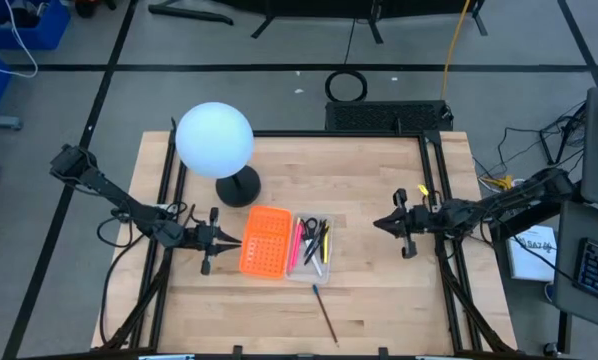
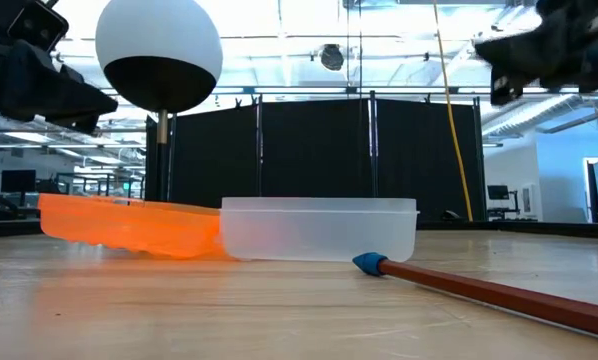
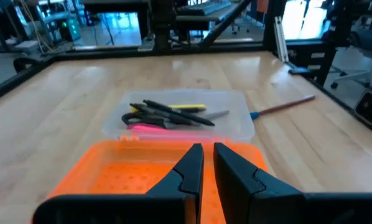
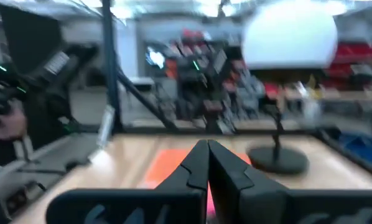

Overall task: Pick & place school supplies into a supply box
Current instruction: Put the red pencil into the transparent bin

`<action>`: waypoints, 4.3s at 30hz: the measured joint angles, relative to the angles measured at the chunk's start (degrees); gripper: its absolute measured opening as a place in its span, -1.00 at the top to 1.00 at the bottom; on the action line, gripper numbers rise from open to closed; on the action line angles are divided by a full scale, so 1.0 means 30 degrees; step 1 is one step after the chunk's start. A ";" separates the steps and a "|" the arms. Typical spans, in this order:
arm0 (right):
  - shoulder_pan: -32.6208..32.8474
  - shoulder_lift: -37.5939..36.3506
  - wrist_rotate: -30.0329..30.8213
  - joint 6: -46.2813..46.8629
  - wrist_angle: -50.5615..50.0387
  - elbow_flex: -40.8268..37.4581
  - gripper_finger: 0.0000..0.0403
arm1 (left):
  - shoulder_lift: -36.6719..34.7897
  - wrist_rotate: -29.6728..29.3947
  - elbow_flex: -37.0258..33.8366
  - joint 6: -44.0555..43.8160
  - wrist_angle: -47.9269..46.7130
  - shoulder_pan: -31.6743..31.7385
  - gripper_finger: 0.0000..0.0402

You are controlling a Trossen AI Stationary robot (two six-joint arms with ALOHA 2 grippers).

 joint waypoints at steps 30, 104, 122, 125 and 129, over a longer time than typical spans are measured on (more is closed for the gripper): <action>-0.0703 -0.5656 -0.1585 -0.1720 -0.3140 -0.0134 1.00 | 1.2220 0.4483 1.8258 -0.0819 -1.2333 0.1025 0.97; -0.0681 -0.5270 -0.1607 -0.1170 -0.3875 -0.0149 1.00 | 2.8800 1.0551 3.3084 1.8551 -2.2169 0.4428 0.10; -0.0681 -0.5189 -0.1593 -0.1163 -0.3977 -0.0149 1.00 | 2.9655 1.1830 3.3176 1.8517 -2.2912 0.4659 0.33; -0.0681 -0.5189 -0.1593 -0.1163 -0.3947 -0.0149 1.00 | 2.9689 1.1912 3.3164 1.8500 -2.2955 0.4645 0.53; -0.0681 -0.5189 -0.1593 -0.1165 -0.3933 -0.0149 1.00 | 2.9711 1.1820 3.3150 1.8332 -2.2951 0.4630 0.83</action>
